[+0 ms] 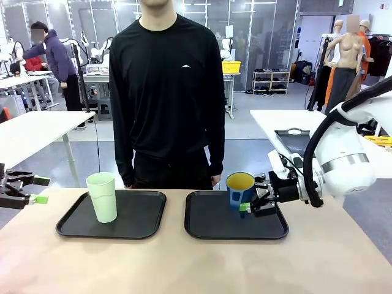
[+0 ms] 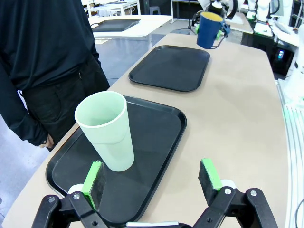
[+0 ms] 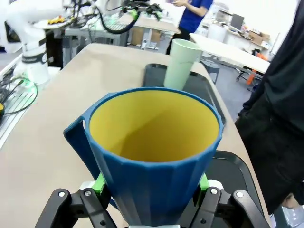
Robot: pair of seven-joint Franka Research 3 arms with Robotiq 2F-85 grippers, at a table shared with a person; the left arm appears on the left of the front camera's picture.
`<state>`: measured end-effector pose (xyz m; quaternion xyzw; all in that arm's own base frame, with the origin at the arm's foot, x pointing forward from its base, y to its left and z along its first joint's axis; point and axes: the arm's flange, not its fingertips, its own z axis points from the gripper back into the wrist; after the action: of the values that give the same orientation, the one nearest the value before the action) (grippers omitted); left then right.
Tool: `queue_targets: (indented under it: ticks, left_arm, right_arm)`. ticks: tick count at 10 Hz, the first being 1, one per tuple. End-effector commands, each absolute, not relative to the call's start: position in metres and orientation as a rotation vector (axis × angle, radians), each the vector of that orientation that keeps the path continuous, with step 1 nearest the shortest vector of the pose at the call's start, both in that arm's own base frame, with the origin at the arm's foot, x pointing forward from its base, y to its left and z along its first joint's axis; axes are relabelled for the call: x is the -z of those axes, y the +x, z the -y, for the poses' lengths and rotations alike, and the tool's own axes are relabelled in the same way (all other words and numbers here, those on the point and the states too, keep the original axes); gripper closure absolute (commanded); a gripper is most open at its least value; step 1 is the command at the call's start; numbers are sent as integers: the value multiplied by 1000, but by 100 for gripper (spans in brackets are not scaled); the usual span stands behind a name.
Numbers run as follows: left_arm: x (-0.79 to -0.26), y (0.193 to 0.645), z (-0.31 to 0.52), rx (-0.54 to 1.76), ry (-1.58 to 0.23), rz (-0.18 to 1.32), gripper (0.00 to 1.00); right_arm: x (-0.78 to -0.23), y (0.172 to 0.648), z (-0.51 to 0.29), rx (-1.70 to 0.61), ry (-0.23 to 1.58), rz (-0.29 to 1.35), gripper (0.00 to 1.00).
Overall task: Sort and store the cups by type.
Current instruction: Pick up the Handle plastic cup and place it into the empty Flat Tray.
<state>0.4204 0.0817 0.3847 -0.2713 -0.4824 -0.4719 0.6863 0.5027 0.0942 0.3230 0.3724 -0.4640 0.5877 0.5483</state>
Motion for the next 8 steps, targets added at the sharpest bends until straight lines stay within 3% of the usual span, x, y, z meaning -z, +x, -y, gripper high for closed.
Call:
queue_targets:
  ticks: [1,4,5,8]
  left_arm:
    - [-386,422,-80,1060,-601,1095,0]
    - [-386,422,-80,1060,-601,1095,0]
    - [-386,422,-80,1060,-601,1095,0]
    - [-386,422,-80,1060,-601,1095,0]
  right_arm:
    - [-327,492,-96,-1432,876,1091,51]
    - [-327,492,-96,-1432,876,1091,51]
    - [-323,500,-96,-1408,884,1091,25]
    - [-291,538,-93,-1379,1009,1162,25]
